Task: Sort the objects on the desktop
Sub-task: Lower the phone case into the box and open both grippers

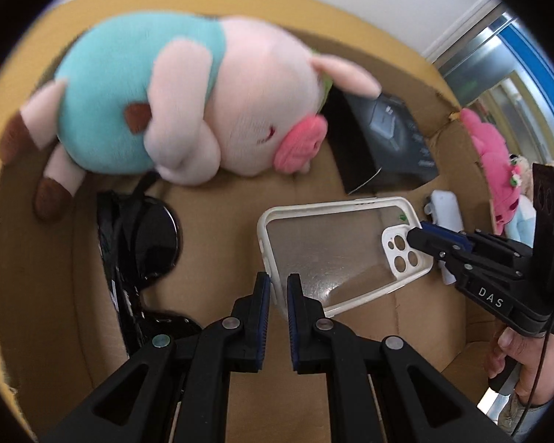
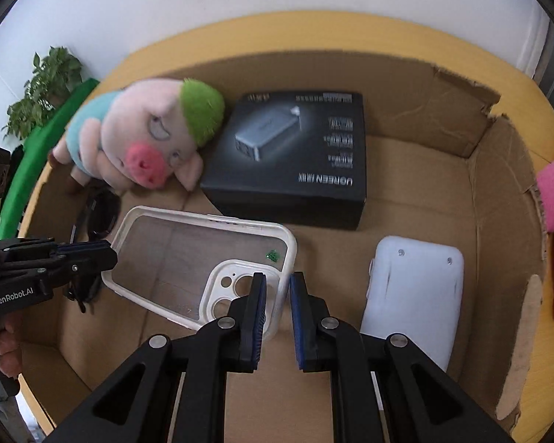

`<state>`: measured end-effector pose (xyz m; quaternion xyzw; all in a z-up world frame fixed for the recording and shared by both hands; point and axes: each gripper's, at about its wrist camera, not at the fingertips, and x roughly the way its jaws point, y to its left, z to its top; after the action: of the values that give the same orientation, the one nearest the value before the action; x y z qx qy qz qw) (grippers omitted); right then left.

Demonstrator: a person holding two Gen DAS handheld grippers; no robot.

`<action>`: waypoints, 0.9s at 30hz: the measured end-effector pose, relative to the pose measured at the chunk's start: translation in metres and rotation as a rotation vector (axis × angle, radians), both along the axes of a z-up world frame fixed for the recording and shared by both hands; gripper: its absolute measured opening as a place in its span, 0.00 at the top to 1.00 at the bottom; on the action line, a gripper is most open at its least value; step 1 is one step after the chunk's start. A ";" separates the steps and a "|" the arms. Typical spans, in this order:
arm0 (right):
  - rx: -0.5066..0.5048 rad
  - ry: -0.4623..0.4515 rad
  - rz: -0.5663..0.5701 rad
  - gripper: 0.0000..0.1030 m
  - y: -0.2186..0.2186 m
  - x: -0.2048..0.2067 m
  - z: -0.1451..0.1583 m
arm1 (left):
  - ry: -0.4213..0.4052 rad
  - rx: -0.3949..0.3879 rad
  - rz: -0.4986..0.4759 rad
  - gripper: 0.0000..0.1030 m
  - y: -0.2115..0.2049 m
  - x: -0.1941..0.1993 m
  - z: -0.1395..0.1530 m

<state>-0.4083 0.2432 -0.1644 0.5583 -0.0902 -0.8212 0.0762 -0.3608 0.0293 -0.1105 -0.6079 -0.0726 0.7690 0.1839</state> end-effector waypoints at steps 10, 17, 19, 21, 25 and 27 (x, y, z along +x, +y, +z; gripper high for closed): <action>0.023 -0.044 0.008 0.85 -0.008 0.000 -0.017 | 0.014 -0.044 0.003 0.92 0.001 0.010 -0.001; 0.154 0.249 0.062 0.09 -0.031 0.077 0.060 | 0.515 -0.138 0.066 0.50 -0.014 0.097 0.098; 0.153 0.374 0.031 0.00 -0.032 0.118 0.083 | 0.705 -0.128 0.152 0.22 -0.024 0.143 0.123; 0.142 0.446 -0.011 0.00 -0.045 0.146 0.091 | 0.836 -0.119 0.207 0.18 -0.027 0.181 0.133; 0.154 0.501 -0.099 0.00 -0.050 0.187 0.064 | 0.896 -0.120 0.300 0.18 -0.038 0.226 0.112; 0.164 0.507 -0.142 0.00 -0.047 0.198 0.051 | 0.912 -0.132 0.320 0.18 -0.041 0.236 0.093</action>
<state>-0.2101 0.1960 -0.1132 0.3317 -0.0405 -0.9425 -0.0069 -0.1246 -0.0117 -0.0179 -0.2007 -0.0281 0.9785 0.0374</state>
